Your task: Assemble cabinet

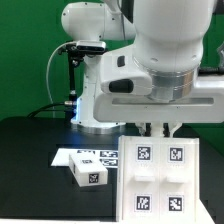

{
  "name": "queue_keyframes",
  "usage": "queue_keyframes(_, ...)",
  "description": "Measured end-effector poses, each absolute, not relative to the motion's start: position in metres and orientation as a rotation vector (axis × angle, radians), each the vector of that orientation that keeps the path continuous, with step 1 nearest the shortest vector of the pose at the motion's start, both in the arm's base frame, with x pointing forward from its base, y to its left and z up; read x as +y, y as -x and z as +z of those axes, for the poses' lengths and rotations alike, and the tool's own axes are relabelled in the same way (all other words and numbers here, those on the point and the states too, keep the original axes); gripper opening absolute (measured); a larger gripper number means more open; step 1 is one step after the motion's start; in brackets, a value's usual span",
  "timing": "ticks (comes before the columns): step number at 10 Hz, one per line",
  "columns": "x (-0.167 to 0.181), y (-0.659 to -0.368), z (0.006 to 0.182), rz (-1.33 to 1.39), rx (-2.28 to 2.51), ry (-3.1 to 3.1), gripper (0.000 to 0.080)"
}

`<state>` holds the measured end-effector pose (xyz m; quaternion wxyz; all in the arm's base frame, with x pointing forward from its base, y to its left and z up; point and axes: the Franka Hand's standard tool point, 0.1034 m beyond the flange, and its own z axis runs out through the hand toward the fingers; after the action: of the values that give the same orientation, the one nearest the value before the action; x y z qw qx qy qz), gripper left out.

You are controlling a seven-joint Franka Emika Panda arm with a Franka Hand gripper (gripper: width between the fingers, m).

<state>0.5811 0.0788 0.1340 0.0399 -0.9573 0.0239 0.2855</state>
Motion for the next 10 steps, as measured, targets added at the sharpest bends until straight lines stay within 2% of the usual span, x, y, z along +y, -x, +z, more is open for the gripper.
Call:
queue_keyframes(7,0.077,-0.594,0.135,0.866,0.031,2.944,0.0222)
queue_keyframes(8,0.077,-0.594,0.136,0.864,0.031,2.944,0.0401)
queue_keyframes(9,0.078,-0.595,0.136,0.862,0.031,2.945,0.0537)
queue_keyframes(10,0.078,-0.596,0.138,0.866,0.037,2.94,0.0537)
